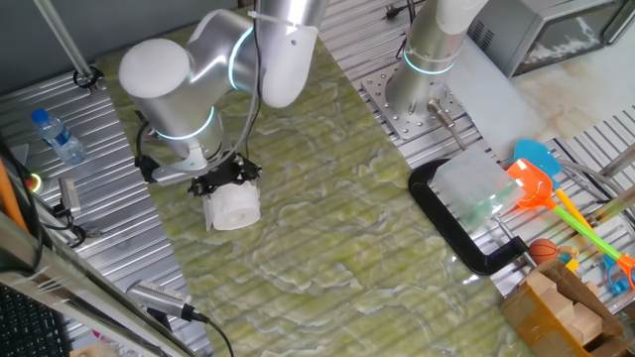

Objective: Put the toilet paper on its holder

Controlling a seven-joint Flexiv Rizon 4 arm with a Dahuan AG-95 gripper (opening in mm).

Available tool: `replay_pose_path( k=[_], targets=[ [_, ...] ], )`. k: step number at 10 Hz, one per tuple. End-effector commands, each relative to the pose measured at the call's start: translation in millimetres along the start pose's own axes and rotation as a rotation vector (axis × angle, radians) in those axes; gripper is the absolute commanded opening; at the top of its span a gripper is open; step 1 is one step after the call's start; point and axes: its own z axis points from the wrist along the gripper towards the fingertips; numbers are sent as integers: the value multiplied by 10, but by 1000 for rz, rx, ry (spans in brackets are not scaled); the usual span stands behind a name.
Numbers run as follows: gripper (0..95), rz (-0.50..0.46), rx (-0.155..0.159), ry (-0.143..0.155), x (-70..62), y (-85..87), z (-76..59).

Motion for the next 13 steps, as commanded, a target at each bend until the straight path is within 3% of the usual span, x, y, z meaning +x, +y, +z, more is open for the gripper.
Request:
replay_pose_path(
  k=[1, 5, 7, 13],
  targets=[
    [950, -1, 13, -1, 7, 8, 32],
    [950, -12, 56, -2, 13, 15, 81],
    [950, -10, 62, -5, 16, 19, 153],
    [950, 69, 79, -16, 41, -6, 149]
  ],
)
